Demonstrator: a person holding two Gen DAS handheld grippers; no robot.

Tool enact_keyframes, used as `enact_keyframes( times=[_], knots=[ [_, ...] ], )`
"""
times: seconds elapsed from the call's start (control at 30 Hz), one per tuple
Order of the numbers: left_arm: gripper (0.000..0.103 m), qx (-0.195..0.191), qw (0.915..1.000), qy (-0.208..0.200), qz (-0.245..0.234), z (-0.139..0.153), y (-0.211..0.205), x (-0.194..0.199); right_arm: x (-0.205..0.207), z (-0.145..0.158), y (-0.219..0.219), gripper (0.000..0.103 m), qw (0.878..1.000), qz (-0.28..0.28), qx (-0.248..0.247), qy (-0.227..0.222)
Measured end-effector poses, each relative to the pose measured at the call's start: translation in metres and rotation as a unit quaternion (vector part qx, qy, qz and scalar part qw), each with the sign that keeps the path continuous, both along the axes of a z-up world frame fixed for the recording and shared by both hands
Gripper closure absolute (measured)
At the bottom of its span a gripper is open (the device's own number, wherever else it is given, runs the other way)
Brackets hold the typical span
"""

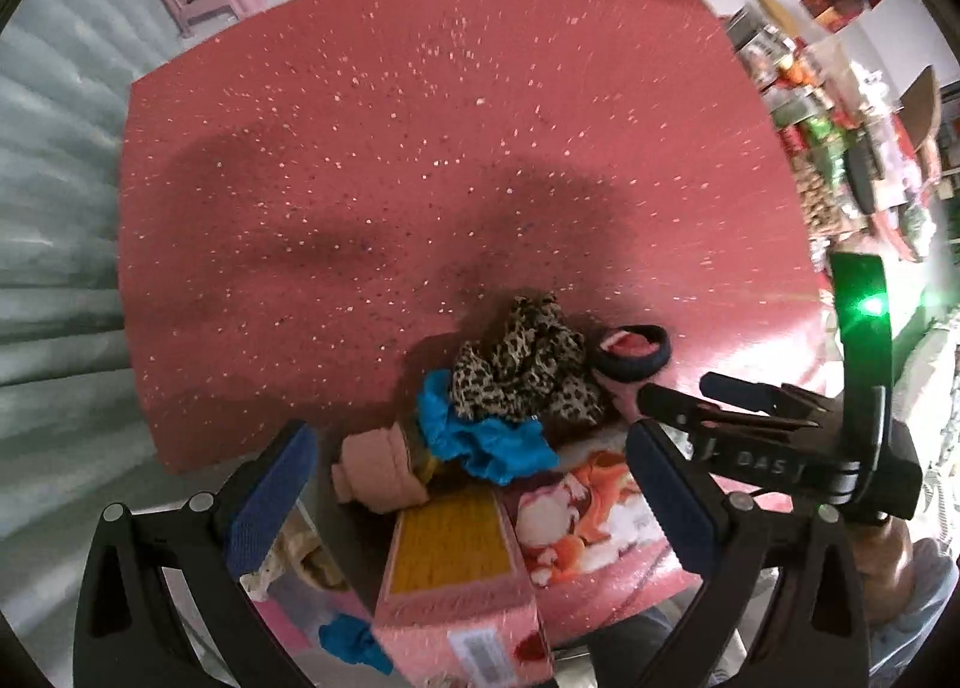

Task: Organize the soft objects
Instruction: 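Grasp the leopard-print scarf with the left tool while the right tool grasps the pink-and-black sock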

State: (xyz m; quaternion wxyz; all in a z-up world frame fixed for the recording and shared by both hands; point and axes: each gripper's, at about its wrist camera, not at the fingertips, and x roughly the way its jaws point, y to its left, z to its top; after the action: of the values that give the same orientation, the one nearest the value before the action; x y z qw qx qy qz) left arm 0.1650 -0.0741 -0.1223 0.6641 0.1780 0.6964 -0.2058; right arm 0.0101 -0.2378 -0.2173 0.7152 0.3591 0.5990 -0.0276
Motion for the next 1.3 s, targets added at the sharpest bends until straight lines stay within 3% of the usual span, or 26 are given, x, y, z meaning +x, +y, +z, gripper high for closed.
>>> enact_keyframes(
  times=[0.1, 0.17, 0.23, 0.57, 0.87, 0.97, 1.03, 1.13, 1.3],
  knots=[
    [0.0, 0.019, 0.9997, 0.014, 0.007, -0.017, -0.007, 0.007, 0.01, -0.018, -0.001, 0.028, 1.0, 0.015, 0.013, 0.015],
    [0.0, 0.032, 0.9992, 0.021, 0.009, -0.029, -0.013, 0.012, 0.011, -0.029, -0.002, 0.062, 0.999, 0.022, 0.034, 0.024],
    [0.0, 0.046, 0.9986, 0.024, 0.003, -0.04, -0.02, 0.014, 0.009, -0.036, -0.004, 0.076, 0.998, 0.029, 0.038, 0.031],
    [0.0, 0.117, 0.9884, 0.034, -0.091, -0.101, -0.067, -0.002, -0.046, -0.024, -0.07, 0.078, 0.997, -0.053, 0.059, 0.001],
    [0.004, 0.173, 0.9722, 0.054, -0.149, -0.141, -0.083, -0.023, -0.081, -0.01, -0.089, 0.078, 0.993, -0.082, 0.079, -0.023],
    [0.021, 0.169, 0.9716, 0.063, -0.152, -0.146, -0.088, -0.027, -0.088, -0.003, -0.093, 0.078, 0.992, -0.086, 0.086, -0.032],
    [0.05, 0.165, 0.9712, 0.076, -0.154, -0.149, -0.09, -0.028, -0.092, 0.0, -0.091, 0.078, 0.992, -0.088, 0.088, -0.037],
    [0.075, 0.151, 0.9721, 0.083, -0.159, -0.147, -0.094, -0.033, -0.1, 0.004, -0.092, 0.078, 0.991, -0.093, 0.088, -0.041],
    [0.078, 0.108, 0.9816, 0.056, -0.147, -0.122, -0.099, -0.032, -0.118, 0.006, -0.095, 0.078, 0.99, -0.109, 0.083, -0.043]
  ],
)
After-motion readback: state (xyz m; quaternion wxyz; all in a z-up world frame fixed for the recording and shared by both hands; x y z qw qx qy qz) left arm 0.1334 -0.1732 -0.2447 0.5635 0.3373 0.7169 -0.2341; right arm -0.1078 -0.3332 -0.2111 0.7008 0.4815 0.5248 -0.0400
